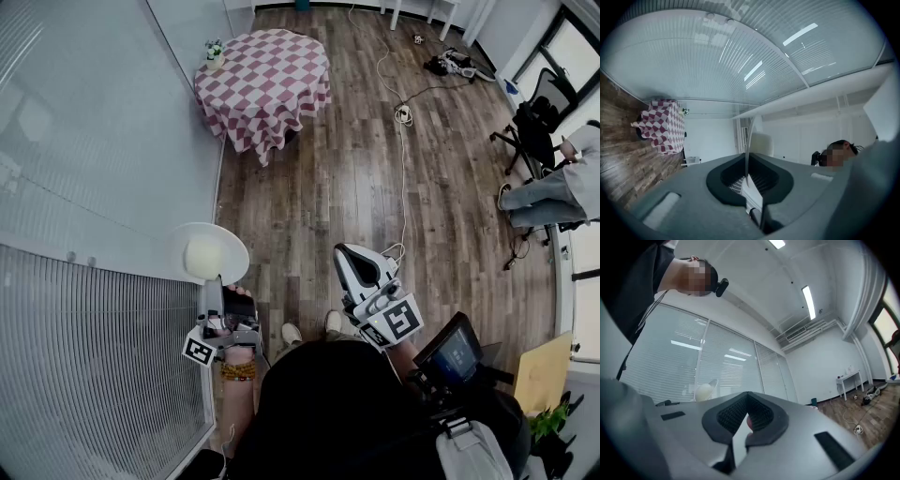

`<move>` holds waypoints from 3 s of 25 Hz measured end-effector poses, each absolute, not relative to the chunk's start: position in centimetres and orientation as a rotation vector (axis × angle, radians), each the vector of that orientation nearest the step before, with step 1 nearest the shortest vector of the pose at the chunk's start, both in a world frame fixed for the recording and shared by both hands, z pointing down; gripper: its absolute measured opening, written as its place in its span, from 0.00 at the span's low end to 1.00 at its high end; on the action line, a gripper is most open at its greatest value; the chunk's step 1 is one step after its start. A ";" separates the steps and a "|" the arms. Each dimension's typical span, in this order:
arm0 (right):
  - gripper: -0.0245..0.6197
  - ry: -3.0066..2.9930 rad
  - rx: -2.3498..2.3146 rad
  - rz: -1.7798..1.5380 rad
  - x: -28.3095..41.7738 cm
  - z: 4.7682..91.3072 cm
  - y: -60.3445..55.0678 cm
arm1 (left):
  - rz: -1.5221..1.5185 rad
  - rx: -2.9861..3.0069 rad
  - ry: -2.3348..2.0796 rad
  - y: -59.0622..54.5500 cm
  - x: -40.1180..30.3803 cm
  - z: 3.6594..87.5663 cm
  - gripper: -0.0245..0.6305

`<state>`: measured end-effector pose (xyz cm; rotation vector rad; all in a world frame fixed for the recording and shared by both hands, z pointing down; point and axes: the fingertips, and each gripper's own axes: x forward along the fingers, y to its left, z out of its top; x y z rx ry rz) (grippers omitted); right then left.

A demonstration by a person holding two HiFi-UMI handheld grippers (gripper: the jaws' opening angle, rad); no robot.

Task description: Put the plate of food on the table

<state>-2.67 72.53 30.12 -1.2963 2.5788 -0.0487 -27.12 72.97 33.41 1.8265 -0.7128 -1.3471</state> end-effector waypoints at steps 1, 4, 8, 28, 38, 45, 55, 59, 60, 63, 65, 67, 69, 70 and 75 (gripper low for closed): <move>0.05 2.579 -1.283 -0.059 -2.0 30.2 72.5 | -1.350 1.825 -0.716 72.8 -26.6 33.5 0.06; 0.05 2.610 -1.238 -0.085 -0.7 30.9 72.1 | -1.346 1.820 -0.711 71.8 -24.8 33.7 0.06; 0.06 2.742 -1.215 -0.086 0.0 32.9 71.5 | -1.304 1.823 -0.726 70.5 -22.5 34.2 0.06; 0.05 2.722 -1.295 -0.175 2.5 37.5 62.8 | -1.206 1.807 -0.804 60.9 -20.7 39.2 0.06; 0.05 2.785 -1.261 -0.132 -4.1 35.6 52.4 | -1.200 1.792 -0.741 51.6 -23.7 39.3 0.06; 0.05 2.816 -1.229 -0.098 -10.2 34.6 46.4 | -1.248 1.738 -0.704 46.8 -28.7 40.0 0.06; 0.05 2.830 -1.264 -0.097 -16.0 34.0 40.4 | -1.197 1.770 -0.675 39.5 -33.9 40.6 0.06; 0.05 2.798 -1.306 -0.096 -15.4 33.8 38.4 | -1.206 1.757 -0.662 37.3 -34.5 41.0 0.06; 0.05 2.790 -1.316 -0.092 -15.2 33.9 37.8 | -1.209 1.756 -0.661 36.8 -34.5 41.1 0.06; 0.05 2.780 -1.319 -0.087 -14.4 34.5 36.4 | -1.220 1.741 -0.656 35.6 -33.8 41.5 0.06; 0.05 2.792 -1.297 -0.093 -14.2 35.4 35.4 | -1.230 1.745 -0.661 34.9 -33.4 41.8 0.06; 0.05 2.808 -1.273 -0.103 -14.0 36.4 33.7 | -1.245 1.741 -0.683 33.8 -33.1 42.3 0.06; 0.05 2.819 -1.263 -0.122 -13.6 37.0 31.9 | -1.246 1.700 -0.729 32.6 -32.6 42.9 0.06; 0.05 2.819 -1.257 -0.135 -13.4 36.9 31.3 | -1.239 1.685 -0.753 32.4 -32.3 43.0 0.06; 0.05 2.790 -1.261 -0.158 -12.2 36.9 27.1 | -1.192 1.710 -0.788 29.3 -31.1 42.7 0.06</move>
